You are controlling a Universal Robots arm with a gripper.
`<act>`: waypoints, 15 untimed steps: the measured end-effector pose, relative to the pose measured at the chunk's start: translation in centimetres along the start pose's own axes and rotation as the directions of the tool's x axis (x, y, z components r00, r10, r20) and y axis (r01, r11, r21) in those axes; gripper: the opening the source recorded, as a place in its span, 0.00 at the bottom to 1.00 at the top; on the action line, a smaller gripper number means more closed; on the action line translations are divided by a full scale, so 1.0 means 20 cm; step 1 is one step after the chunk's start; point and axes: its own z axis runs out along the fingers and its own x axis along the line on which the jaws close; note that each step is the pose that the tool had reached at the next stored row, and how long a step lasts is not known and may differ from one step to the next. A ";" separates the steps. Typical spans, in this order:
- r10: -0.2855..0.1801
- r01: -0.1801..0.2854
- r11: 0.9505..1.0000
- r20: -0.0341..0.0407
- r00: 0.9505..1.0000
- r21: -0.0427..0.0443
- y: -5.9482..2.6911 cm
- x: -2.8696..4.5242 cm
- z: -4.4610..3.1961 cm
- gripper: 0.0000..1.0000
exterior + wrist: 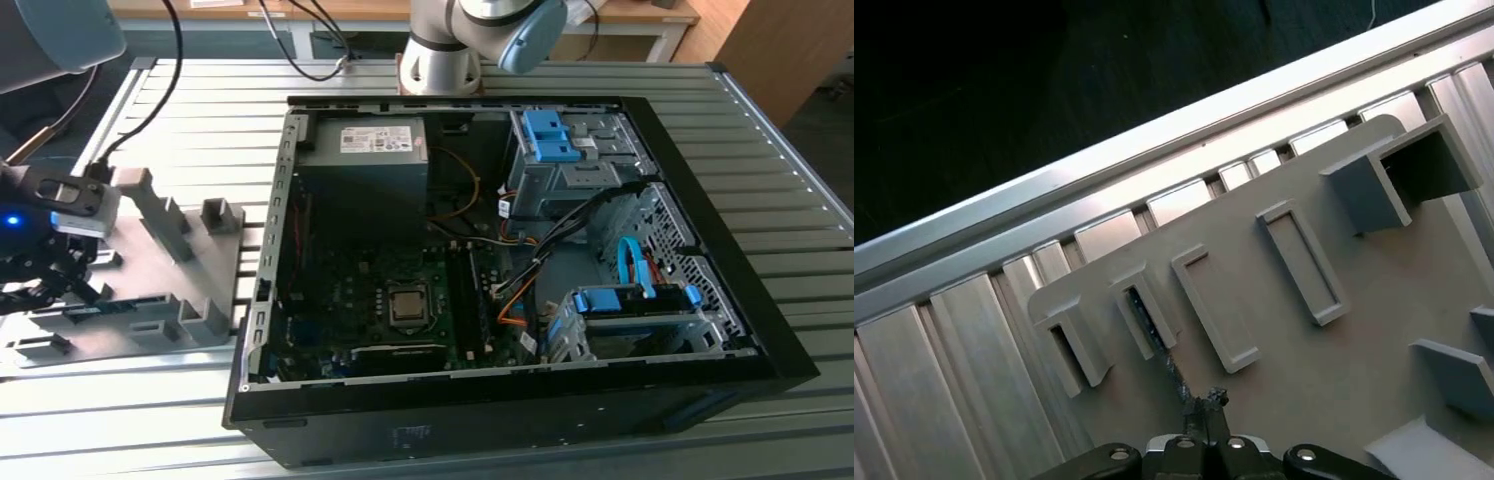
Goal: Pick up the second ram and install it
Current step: 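Pick up the second ram and move it above second insertion slot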
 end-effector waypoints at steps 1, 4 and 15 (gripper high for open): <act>-0.006 0.006 1.000 0.000 1.000 0.000 0.000 0.000 0.000 0.10; -0.027 0.027 1.000 0.000 1.000 -0.001 0.000 0.000 0.000 0.10; -0.100 0.100 0.995 -0.001 0.995 -0.003 0.000 0.000 0.000 0.10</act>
